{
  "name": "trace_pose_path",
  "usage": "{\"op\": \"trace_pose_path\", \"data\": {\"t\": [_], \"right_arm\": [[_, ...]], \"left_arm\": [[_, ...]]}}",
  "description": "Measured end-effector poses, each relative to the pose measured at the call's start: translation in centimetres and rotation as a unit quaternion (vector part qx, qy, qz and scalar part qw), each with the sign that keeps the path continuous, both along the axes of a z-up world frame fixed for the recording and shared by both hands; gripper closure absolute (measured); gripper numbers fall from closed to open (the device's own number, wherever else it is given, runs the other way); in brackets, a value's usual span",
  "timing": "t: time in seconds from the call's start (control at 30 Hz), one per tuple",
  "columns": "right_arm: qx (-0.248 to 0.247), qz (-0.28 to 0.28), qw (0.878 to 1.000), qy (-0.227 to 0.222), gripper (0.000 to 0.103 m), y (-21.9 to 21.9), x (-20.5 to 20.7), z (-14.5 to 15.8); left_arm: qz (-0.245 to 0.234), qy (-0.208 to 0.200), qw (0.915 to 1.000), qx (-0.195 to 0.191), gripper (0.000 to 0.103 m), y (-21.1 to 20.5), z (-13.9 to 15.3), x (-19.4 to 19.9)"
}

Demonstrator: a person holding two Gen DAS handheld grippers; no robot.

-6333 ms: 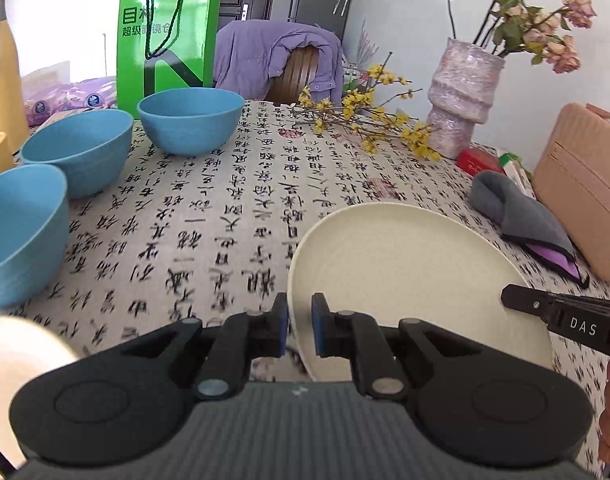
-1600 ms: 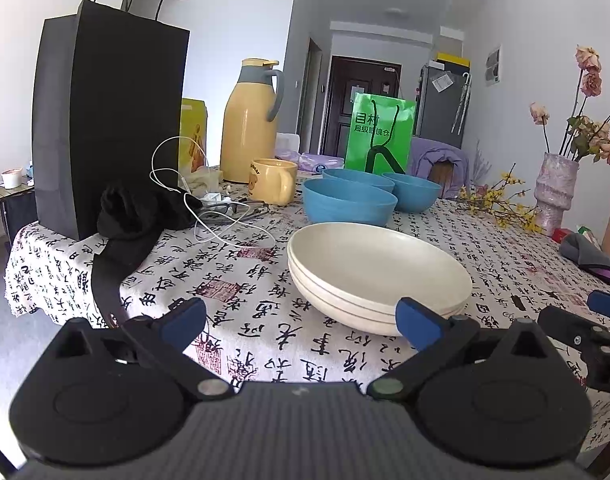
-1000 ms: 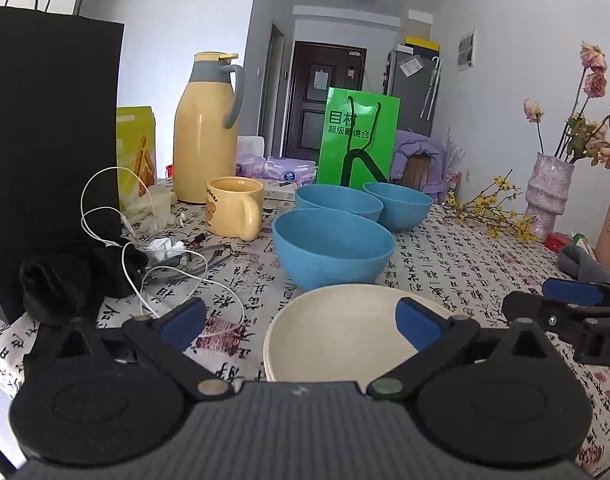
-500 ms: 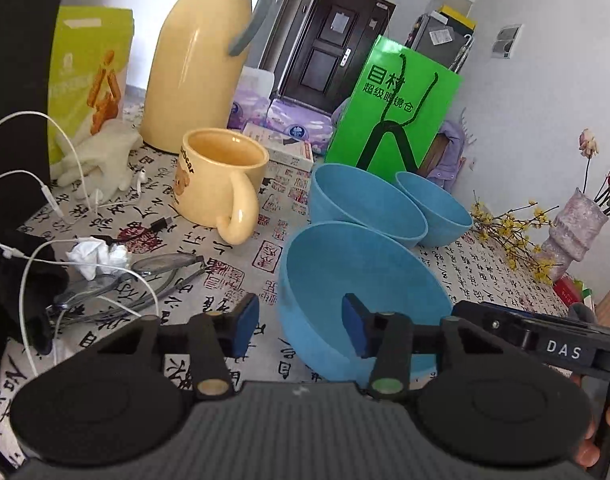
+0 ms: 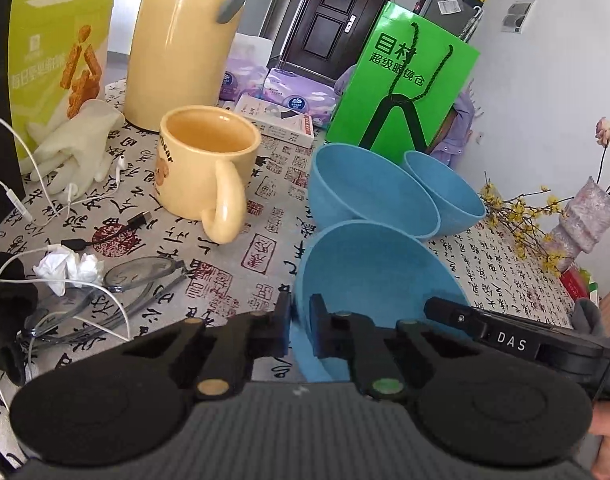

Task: Organize plates and bowls
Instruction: 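Close both grippers on the blue bowl's rim, then carry the blue bowl with both grippers beside the plate stack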

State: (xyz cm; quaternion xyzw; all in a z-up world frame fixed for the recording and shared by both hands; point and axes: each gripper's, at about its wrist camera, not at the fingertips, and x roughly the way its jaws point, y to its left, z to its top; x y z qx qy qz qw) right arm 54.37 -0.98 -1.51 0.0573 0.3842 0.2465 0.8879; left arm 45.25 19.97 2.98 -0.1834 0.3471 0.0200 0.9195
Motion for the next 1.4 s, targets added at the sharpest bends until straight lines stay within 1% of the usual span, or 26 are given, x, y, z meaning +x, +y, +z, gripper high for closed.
{"op": "trace_pose_path", "data": {"t": [0.2, 0.37, 0.5, 0.67, 0.9, 1.0, 1.13, 1.4], "right_arm": [[0.007, -0.025, 1.0, -0.012, 0.097, -3.3, -0.5, 1.1], [0.007, -0.049, 0.998, -0.027, 0.097, -7.2, -0.8, 2.2], [0.007, -0.074, 0.997, -0.034, 0.097, -11.3, -1.2, 2.8], [0.008, -0.116, 0.992, -0.039, 0.097, -17.9, -2.1, 3.2], [0.005, -0.156, 0.987, -0.043, 0.097, -25.8, -4.0, 3.8], [0.002, -0.162, 0.986, -0.044, 0.097, -27.7, -5.1, 3.7], [0.002, -0.162, 0.986, -0.043, 0.096, -29.1, -7.2, 3.4], [0.015, -0.146, 0.989, -0.022, 0.095, -29.5, -14.2, 2.1]], "left_arm": [[-0.014, -0.011, 0.9998, 0.002, 0.095, -3.2, 1.2, 0.1], [-0.033, -0.014, 0.9993, 0.008, 0.095, -7.5, 1.8, 0.5], [-0.06, -0.018, 0.998, 0.013, 0.095, -11.9, 2.2, 1.1], [-0.099, -0.023, 0.9947, 0.017, 0.095, -18.0, 2.6, 1.8], [-0.138, -0.028, 0.9897, 0.027, 0.095, -24.8, 2.6, 1.3], [-0.144, -0.025, 0.9887, 0.033, 0.095, -26.5, 2.6, 0.4], [-0.143, -0.019, 0.989, 0.035, 0.095, -27.5, 2.5, -1.9], [-0.134, -0.007, 0.9907, 0.025, 0.095, -27.2, 1.2, -9.3]]}}
